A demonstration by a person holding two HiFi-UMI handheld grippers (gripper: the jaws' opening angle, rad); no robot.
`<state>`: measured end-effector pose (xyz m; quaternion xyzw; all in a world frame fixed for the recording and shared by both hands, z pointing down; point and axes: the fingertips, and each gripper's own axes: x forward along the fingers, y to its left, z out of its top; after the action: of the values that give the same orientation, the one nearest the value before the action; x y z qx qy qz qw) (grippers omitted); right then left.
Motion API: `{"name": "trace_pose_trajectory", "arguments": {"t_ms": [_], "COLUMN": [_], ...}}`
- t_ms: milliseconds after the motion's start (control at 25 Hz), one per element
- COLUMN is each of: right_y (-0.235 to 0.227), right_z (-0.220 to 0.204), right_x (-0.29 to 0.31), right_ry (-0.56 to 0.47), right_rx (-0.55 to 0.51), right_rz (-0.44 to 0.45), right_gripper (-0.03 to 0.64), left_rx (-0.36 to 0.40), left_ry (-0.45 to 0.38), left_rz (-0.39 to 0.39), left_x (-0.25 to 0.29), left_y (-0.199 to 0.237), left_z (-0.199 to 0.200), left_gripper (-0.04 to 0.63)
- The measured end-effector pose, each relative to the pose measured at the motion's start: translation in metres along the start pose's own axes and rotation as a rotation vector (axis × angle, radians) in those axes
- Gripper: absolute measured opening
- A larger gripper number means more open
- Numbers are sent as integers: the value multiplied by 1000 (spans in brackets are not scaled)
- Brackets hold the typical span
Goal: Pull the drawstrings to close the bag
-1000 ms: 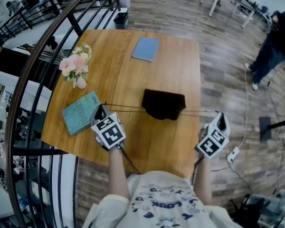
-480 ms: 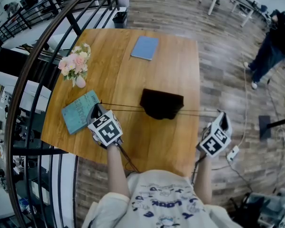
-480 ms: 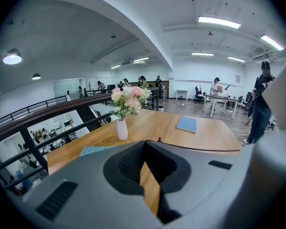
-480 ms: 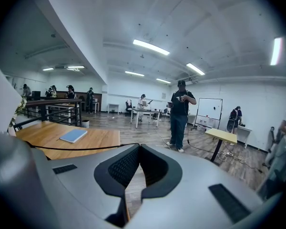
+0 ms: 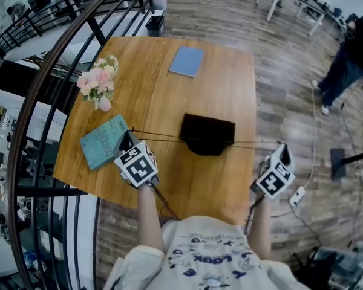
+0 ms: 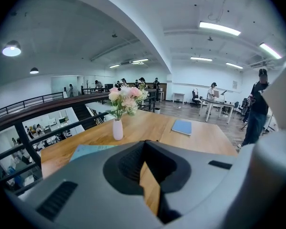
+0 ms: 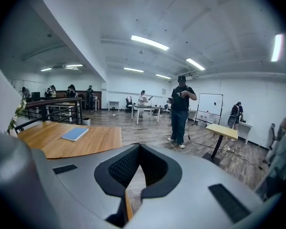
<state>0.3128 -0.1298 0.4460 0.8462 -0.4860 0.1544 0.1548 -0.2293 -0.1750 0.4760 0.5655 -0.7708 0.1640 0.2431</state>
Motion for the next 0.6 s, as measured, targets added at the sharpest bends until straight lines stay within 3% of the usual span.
{"name": "trace_pose_trajectory", "arguments": {"t_ms": [200,400,600], "right_y": [20,64,115], "right_z": [3,-15,-11], "right_x": [-7,-10,-32], "right_ry": [13,49,1], "right_rx": [-63,-82,-127], "right_rz": [62,246,429], "right_gripper": [5,5,5], "left_rx": [18,69,103], "left_ry": [-8,22,26], "left_rz": [-66,-213,-382], "left_x": [-1,-5,-19], "left_y": [-20,-66,-119], "left_z": [2,-7,-14], "left_gripper": [3,3,4]}}
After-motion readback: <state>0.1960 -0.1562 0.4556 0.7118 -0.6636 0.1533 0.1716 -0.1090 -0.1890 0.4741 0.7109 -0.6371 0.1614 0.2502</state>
